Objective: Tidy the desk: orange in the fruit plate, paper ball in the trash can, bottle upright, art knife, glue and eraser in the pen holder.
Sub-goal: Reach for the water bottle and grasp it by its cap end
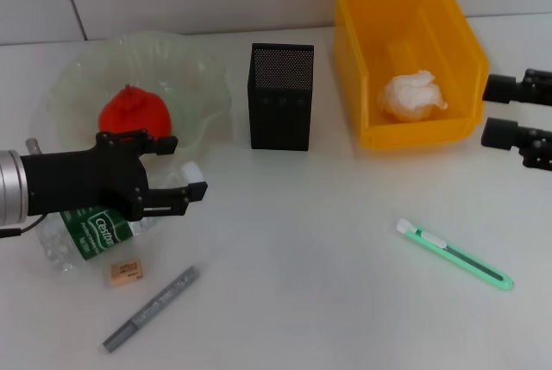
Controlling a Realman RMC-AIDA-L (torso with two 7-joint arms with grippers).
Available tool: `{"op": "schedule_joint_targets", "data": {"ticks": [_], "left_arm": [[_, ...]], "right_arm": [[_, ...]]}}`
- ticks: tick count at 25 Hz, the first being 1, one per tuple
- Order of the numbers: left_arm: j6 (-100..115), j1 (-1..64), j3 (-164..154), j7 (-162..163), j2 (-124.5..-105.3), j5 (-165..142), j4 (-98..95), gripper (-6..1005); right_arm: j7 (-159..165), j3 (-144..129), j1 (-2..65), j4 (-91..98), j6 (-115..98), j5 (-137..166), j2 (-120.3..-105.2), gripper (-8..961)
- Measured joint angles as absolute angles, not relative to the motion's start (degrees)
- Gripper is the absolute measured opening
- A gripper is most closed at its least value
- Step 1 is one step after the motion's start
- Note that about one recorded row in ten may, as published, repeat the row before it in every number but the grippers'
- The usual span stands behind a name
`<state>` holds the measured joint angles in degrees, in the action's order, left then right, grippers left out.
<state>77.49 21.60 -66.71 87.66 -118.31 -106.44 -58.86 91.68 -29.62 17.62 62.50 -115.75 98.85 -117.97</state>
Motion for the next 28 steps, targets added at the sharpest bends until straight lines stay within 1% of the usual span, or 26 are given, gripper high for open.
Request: {"op": "schedule_joint_targets", "data": {"ticks": [5,7,8,12,23,28], "left_arm": [[77.79,21.15,-65.60,87.62,-118.23,-103.07,-58.90,814],[77.79,21.15,-65.60,87.62,-118.23,-103.07,-58.90,814],[78.33,21.12,-64.85,87.55,-118.21,-102.02,-58.85,814],[81.52,21.01,-61.76,86.11,-118.24,-99.78,-58.31,814],[87.86,19.10,-55.58,81.60,-117.92,-99.54,-55.95,814],[90.12,19.27,-51.10,78.57,-117.31,-99.81,-52.83,814]], "right_arm": [[91.64,-30.86,18.16,61.15,-115.83,104.51,-117.87,606],[91.46,-31.68,18.98,61.09,-115.44,107.95,-118.24,606],[90.65,-32.12,19.95,60.65,-115.04,110.68,-118.74,606],[88.75,-32.97,21.18,58.70,-113.95,113.04,-119.03,606],[87.24,-37.19,23.26,55.88,-109.61,113.59,-119.17,606],[88.12,-41.92,24.18,55.54,-108.10,113.41,-119.20,606]]}}
